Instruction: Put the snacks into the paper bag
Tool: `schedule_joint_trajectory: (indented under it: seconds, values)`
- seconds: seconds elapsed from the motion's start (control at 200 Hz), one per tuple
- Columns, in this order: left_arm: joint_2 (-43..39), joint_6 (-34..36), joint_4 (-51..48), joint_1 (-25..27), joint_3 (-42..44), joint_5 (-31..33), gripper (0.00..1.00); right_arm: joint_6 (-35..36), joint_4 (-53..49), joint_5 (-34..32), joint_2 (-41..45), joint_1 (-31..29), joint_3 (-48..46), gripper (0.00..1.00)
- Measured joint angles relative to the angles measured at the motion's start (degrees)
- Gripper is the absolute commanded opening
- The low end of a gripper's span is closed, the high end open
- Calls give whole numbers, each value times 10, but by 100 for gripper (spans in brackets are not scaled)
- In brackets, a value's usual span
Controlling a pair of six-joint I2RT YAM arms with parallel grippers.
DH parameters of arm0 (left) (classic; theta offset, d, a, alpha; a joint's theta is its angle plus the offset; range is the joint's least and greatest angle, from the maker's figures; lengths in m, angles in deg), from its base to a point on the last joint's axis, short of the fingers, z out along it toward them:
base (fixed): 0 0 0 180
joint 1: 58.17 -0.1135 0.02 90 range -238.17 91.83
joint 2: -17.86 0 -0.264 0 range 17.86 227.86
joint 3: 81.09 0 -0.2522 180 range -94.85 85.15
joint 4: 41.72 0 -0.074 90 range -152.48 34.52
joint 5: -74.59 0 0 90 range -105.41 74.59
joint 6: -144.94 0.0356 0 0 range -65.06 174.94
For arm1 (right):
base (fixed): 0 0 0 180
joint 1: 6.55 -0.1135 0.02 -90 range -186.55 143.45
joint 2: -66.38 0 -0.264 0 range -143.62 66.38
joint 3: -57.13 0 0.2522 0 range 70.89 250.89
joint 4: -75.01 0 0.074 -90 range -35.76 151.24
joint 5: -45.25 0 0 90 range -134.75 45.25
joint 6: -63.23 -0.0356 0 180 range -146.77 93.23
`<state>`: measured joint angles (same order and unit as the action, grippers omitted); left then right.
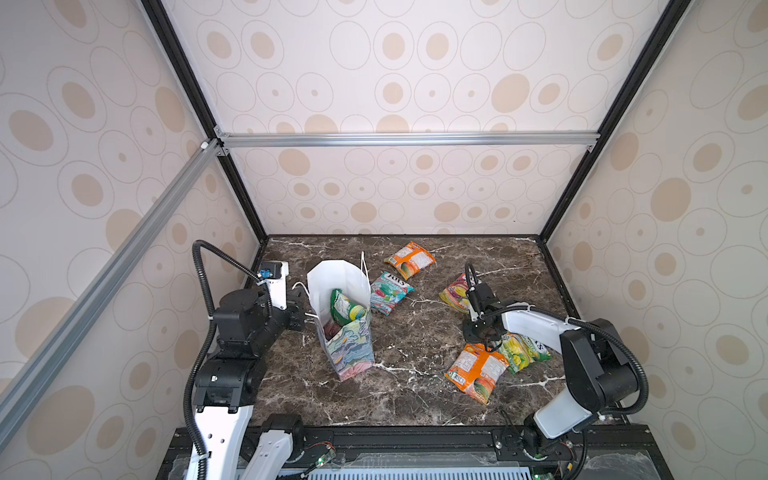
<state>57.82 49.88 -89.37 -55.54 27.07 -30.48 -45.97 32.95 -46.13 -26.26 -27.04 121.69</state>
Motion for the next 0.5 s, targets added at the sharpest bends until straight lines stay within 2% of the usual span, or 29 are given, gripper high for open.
schedule_joint_trajectory:
  seconds: [0.305, 0.5]
  values:
    - [0, 0, 0, 0, 0, 0, 3, 0, 3, 8, 2, 1, 1, 0]
    - [0, 0, 0, 0, 0, 0, 3, 0, 3, 17, 33, 1, 1, 0]
